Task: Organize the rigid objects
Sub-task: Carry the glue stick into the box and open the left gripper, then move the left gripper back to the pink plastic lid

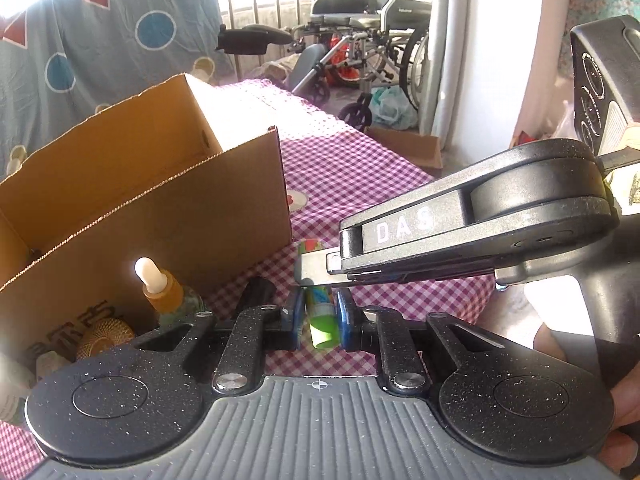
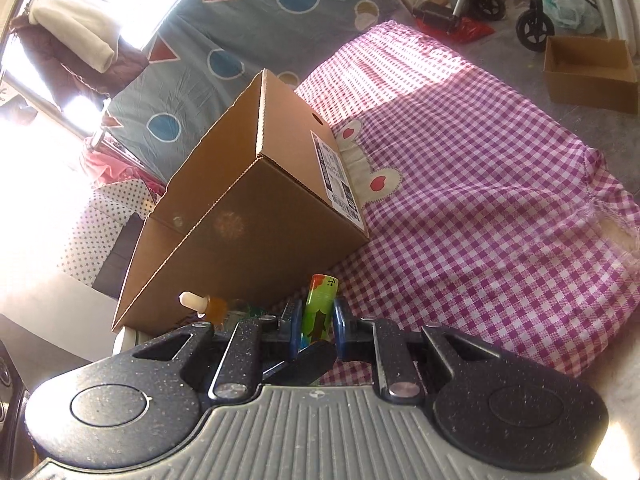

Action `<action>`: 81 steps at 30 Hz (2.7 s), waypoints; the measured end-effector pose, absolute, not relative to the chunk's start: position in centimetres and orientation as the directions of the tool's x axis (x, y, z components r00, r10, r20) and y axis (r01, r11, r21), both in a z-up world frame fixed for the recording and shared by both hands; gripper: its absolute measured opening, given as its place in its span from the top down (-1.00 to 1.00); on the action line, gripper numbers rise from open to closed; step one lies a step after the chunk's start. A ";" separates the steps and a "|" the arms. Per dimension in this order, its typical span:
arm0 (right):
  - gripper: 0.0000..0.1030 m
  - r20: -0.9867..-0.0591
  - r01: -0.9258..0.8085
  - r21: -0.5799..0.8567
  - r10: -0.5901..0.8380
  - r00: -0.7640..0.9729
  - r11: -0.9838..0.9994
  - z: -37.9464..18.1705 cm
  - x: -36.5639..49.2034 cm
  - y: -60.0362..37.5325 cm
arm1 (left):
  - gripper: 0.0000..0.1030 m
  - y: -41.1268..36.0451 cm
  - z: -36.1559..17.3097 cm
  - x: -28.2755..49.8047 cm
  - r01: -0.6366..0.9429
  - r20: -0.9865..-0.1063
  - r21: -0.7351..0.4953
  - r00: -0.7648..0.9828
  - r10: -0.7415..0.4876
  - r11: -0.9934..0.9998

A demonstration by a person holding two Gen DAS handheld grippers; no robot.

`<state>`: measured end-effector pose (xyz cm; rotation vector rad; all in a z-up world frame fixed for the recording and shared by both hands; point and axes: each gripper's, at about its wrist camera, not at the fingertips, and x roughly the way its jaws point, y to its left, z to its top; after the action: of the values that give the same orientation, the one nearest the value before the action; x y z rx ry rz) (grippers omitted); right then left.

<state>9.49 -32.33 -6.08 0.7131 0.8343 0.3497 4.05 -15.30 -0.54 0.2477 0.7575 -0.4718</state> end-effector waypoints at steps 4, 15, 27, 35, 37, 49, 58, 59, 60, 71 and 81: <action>0.64 -0.506 -0.070 0.669 0.523 0.686 0.740 -2.6 8.1 -32.0 | 0.68 -14.7 1.9 2.8 0.494 -0.645 0.067 0.684 -0.341 0.867; 0.64 -0.353 -0.349 0.599 0.629 0.692 0.721 6.7 10.6 -26.2 | 0.68 -8.6 9.6 3.4 0.335 -0.505 0.081 0.826 -0.251 0.939; 0.65 -0.549 -0.325 0.716 0.786 0.284 0.618 4.2 25.0 -14.6 | 0.68 0.9 7.3 13.5 0.137 -0.728 -0.060 0.672 -0.138 0.989; 0.65 -0.667 -0.213 0.708 0.737 0.107 0.673 0.0 30.3 -9.5 | 0.66 4.2 3.9 17.0 0.060 -0.821 -0.087 0.561 -0.106 0.994; 0.63 -0.671 -0.187 0.714 0.736 0.091 0.674 -0.5 30.9 -8.9 | 0.66 4.5 3.9 17.1 0.045 -0.820 -0.079 0.565 -0.091 0.996; 0.63 -0.562 -0.292 0.730 0.786 0.257 0.618 5.3 25.6 -15.6 | 0.26 5.1 8.5 11.6 0.062 -0.676 -0.110 0.727 -0.121 0.992; 0.62 -0.393 -0.368 0.730 0.793 0.465 0.577 9.9 15.7 -26.7 | -0.23 4.7 10.4 5.0 0.131 -0.587 -0.112 0.791 -0.172 0.985; 0.62 -0.386 -0.366 0.725 0.785 0.485 0.583 9.9 14.6 -27.6 | -0.32 4.6 10.2 4.7 0.143 -0.593 -0.122 0.783 -0.188 0.982; 0.62 -0.381 -0.365 0.720 0.776 0.503 0.590 9.8 13.5 -28.3 | -0.37 4.5 9.8 4.4 0.158 -0.601 -0.137 0.772 -0.209 0.978; -0.19 -0.535 -0.270 0.650 0.680 0.501 0.710 0.1 5.7 -27.0 | -0.81 0.1 1.9 2.7 0.348 -0.799 -0.128 0.519 -0.305 0.929; -0.08 -0.645 -0.291 0.558 0.627 0.437 0.777 -4.4 5.1 -22.1 | -0.78 -2.4 -3.0 1.9 0.380 -0.842 -0.029 0.489 -0.228 0.925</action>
<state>5.15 -22.11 -4.38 0.3949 0.9603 0.5891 1.92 -2.39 -2.96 0.1688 0.9942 -0.3711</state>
